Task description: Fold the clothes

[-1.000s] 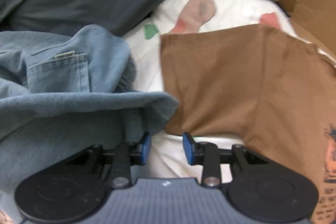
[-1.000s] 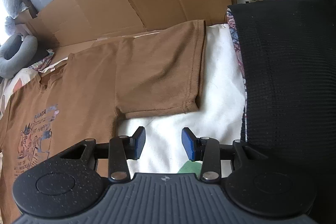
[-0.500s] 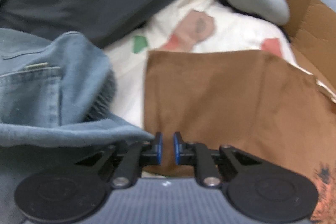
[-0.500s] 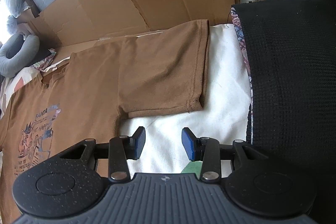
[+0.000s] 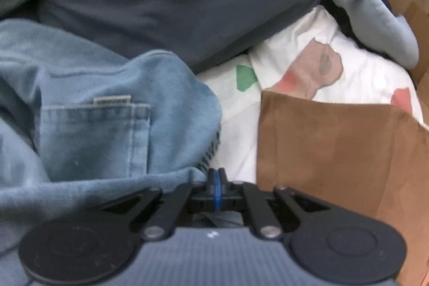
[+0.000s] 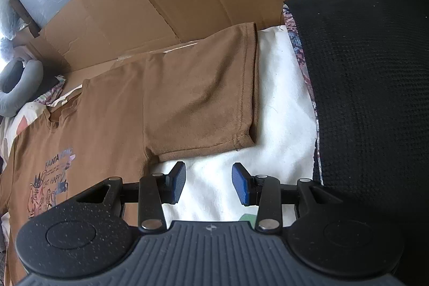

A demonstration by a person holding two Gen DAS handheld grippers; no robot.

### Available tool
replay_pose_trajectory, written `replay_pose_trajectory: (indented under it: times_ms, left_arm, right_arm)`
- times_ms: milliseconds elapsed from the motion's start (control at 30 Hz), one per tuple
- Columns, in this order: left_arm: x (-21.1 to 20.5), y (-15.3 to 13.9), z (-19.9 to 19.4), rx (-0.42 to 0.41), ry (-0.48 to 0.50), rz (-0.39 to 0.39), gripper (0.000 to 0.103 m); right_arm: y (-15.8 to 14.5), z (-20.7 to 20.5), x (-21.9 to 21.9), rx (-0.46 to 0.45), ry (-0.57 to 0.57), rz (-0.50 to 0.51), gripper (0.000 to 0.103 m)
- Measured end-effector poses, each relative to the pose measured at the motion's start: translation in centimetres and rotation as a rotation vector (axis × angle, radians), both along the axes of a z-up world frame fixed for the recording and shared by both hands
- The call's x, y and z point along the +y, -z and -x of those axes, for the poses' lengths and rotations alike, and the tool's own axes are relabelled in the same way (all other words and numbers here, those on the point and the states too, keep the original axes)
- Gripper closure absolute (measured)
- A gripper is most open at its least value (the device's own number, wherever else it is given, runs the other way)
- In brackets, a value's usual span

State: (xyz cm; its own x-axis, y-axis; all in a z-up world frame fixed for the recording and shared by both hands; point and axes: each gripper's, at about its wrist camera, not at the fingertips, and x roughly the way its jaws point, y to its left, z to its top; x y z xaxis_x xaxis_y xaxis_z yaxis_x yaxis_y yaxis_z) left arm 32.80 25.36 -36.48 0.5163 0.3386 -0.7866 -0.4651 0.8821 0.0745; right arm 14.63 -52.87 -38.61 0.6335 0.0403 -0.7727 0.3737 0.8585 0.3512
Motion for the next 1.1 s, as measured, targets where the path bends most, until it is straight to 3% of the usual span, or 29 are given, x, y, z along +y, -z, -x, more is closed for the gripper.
replay_pose_trajectory:
  times_ms: [233,433,700,967,1000,1100]
  left_arm:
    - [-1.5,-1.1,0.4,-0.016,0.025,0.005,0.096]
    - [-5.6,-2.0,0.2,0.009,0.13,-0.008,0.083]
    - [-10.3,-1.4,0.0,0.037,0.175,0.083,0.071]
    - [-13.3,-0.3,0.6,0.074,0.209,0.095,0.071]
    - [-13.5,-0.3,0.6,0.076,0.213,0.093,0.07]
    - [-14.4,-0.3,0.3,0.097,0.228,0.082,0.07]
  right_arm:
    - [0.2,0.2,0.3,-0.007,0.019,-0.022,0.058]
    - [0.6,0.7,-0.2,-0.034,0.109,-0.077,0.058]
    - [2.1,-0.5,-1.0,-0.031,0.186,-0.127,0.057]
    - [2.9,-2.1,-0.7,-0.009,0.277,-0.078,0.058]
    - [2.9,-2.1,-0.7,-0.01,0.291,-0.075,0.06]
    - [3.0,-2.2,-0.6,-0.001,0.324,-0.064,0.088]
